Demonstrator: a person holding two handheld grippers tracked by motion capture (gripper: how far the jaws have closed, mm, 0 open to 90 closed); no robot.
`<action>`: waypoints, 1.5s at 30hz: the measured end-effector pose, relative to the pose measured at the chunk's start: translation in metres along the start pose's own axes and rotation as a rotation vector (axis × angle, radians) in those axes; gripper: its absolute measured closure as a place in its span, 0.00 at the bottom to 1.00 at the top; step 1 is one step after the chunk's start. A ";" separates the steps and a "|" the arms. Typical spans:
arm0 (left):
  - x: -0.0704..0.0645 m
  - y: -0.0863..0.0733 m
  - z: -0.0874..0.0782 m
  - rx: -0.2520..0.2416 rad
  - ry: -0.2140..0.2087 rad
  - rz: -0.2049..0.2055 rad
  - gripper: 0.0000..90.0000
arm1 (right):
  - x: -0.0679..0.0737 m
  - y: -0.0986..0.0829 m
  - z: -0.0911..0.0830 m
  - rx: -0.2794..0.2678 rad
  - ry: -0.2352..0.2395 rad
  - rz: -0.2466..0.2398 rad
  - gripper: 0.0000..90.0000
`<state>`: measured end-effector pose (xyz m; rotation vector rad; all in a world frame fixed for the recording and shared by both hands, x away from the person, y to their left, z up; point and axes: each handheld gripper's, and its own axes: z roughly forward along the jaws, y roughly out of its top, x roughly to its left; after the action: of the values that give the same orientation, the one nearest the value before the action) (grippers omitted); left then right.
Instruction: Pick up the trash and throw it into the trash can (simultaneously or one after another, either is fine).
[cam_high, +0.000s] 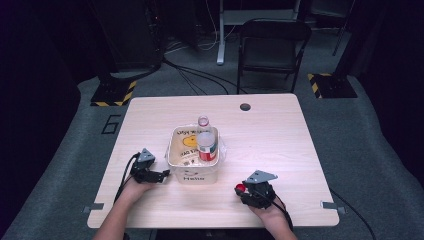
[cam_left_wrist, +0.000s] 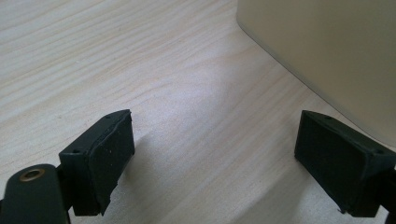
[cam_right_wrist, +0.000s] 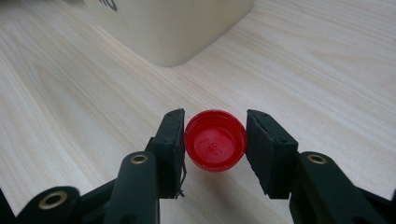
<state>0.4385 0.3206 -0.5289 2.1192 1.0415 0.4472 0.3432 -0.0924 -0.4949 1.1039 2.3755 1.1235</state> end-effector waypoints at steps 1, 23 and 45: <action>0.000 0.000 0.000 0.000 0.000 0.002 0.13 | 0.000 0.001 -0.001 0.002 0.002 0.002 0.64; 0.000 0.000 0.000 -0.002 0.000 0.001 0.13 | -0.001 0.046 -0.022 -0.031 0.038 -0.052 0.64; 0.000 0.000 0.000 -0.001 0.000 0.001 0.13 | 0.002 0.086 -0.040 -0.054 0.060 -0.113 0.64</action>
<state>0.4387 0.3206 -0.5289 2.1190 1.0397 0.4488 0.3644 -0.0777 -0.4039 0.9179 2.4048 1.1893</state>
